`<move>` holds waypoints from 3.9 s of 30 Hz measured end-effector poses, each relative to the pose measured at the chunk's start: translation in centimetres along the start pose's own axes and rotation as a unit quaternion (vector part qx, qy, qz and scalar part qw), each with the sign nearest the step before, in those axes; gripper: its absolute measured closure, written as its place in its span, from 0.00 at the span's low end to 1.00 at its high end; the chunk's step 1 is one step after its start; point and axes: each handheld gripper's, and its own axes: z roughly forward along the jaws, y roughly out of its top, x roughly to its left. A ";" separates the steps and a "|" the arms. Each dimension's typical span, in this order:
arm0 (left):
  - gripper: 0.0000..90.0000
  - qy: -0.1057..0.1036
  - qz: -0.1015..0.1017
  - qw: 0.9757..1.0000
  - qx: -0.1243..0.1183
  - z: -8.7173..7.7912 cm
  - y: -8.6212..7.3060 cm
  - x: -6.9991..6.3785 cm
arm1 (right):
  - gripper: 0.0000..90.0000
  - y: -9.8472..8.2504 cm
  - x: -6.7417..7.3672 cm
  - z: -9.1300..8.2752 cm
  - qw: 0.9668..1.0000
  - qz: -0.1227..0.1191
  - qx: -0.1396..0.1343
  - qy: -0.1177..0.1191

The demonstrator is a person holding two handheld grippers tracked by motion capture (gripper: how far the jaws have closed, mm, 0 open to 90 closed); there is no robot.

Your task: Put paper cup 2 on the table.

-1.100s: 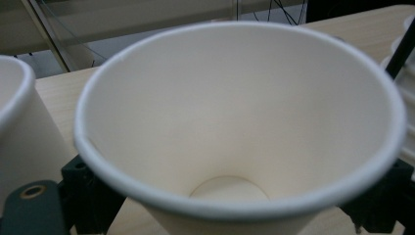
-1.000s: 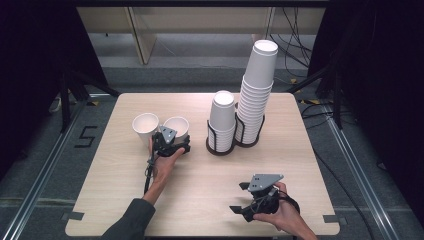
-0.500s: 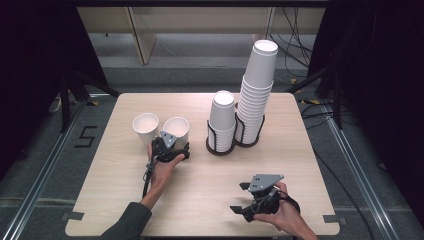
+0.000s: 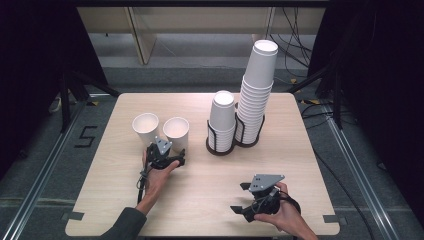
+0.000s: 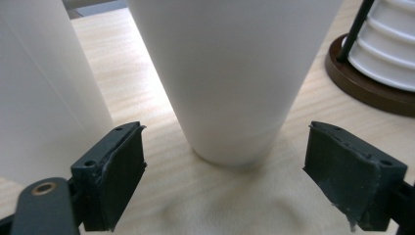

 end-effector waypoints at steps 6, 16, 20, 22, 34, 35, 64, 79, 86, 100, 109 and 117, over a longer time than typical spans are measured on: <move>0.16 -0.009 -0.001 1.000 -0.002 -1.0 -0.3 0.0 | 0.21 0.0 0.0 0.0 1.000 0.000 0.001 0.001; 0.16 -0.036 0.009 0.999 -0.015 -3.7 0.1 -0.6 | 0.21 -0.1 -0.2 -0.1 1.000 0.003 -0.004 -0.004; 0.16 -0.059 -0.002 0.998 -0.015 -4.6 -0.1 -1.0 | 0.21 -0.1 -0.2 -0.1 1.000 0.004 -0.005 -0.005; 0.16 -0.064 0.001 0.998 -0.018 -5.1 -0.2 -1.2 | 0.21 -0.1 -0.1 -0.1 1.000 0.005 -0.005 -0.004; 0.16 -0.095 0.014 0.995 -0.024 -7.4 -1.5 -1.9 | 0.20 -0.2 -0.2 -0.1 1.000 0.007 -0.010 -0.003; 0.16 -0.095 0.016 0.995 -0.022 -7.5 -1.6 -1.9 | 0.20 -0.2 -0.2 -0.1 1.000 0.008 -0.008 -0.001; 0.16 -0.160 0.030 0.986 -0.026 -12.7 -4.6 -3.7 | 0.20 -0.3 0.1 0.0 1.000 0.008 -0.005 0.001; 0.16 -0.181 0.069 0.981 -0.023 -14.0 -6.0 -4.9 | 0.20 -0.4 0.2 0.1 1.000 0.001 -0.005 0.009; 0.16 -0.195 0.087 0.977 -0.024 -14.8 -6.6 -6.1 | 0.20 -0.5 0.5 0.3 1.000 -0.005 0.001 0.011; 0.16 -0.212 0.102 0.972 -0.012 -16.0 -7.3 -7.3 | 0.20 -0.8 0.6 0.8 1.000 -0.009 0.011 0.014; 0.16 -0.212 0.112 0.971 -0.008 -15.7 -7.3 -7.2 | 0.19 -0.8 0.7 0.9 1.000 -0.010 0.014 0.017; 0.16 -0.217 0.107 0.970 -0.006 -15.6 -7.3 -7.2 | 0.19 -0.9 0.6 0.9 1.000 -0.011 0.015 0.016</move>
